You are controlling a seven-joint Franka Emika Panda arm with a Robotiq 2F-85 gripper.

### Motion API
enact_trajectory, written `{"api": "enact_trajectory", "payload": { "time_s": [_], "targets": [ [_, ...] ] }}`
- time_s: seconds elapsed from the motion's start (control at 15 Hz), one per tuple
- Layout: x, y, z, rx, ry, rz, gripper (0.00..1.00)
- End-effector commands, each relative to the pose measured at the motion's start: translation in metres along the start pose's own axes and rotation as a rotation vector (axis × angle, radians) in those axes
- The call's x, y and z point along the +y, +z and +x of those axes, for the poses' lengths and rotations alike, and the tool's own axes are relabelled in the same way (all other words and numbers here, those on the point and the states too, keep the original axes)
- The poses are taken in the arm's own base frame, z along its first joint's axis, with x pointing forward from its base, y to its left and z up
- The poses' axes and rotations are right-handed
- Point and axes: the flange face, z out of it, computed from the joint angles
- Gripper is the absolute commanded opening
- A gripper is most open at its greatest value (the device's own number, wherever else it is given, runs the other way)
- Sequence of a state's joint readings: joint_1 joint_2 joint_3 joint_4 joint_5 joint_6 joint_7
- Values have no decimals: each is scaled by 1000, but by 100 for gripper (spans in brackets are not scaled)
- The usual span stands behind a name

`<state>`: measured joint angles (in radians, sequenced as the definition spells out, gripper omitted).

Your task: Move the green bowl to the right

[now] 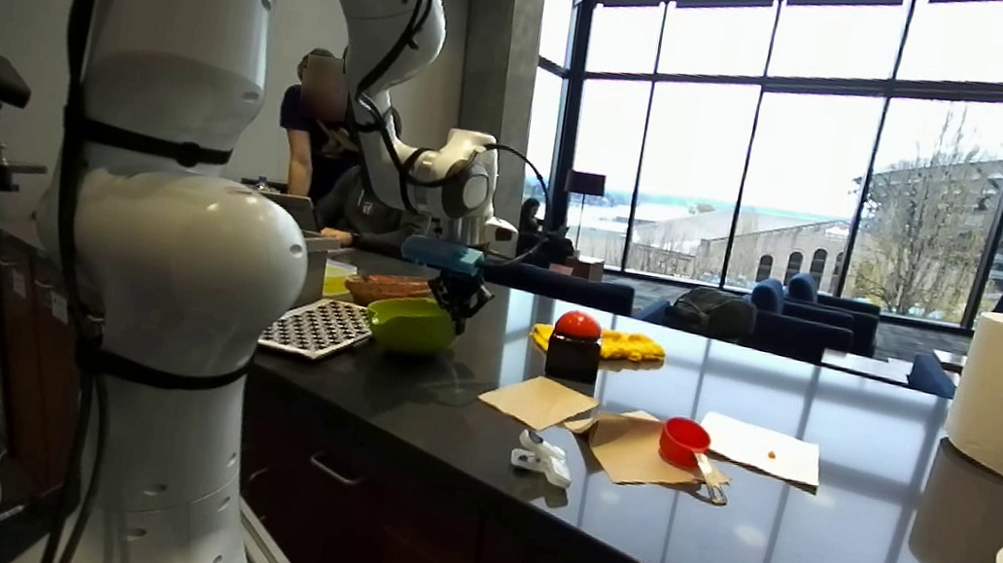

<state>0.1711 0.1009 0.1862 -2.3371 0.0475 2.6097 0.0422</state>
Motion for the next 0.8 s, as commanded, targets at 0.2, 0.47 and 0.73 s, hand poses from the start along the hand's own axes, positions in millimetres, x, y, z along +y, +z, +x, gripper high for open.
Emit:
{"api": "enact_trajectory", "payload": {
  "time_s": [0.2, 0.47, 0.73],
  "targets": [
    [24, -17, 5, 9, 31, 21, 2],
    [37, -20, 4, 16, 65, 28, 2],
    [62, -25, -3, 27, 127, 28, 2]
  ]
}}
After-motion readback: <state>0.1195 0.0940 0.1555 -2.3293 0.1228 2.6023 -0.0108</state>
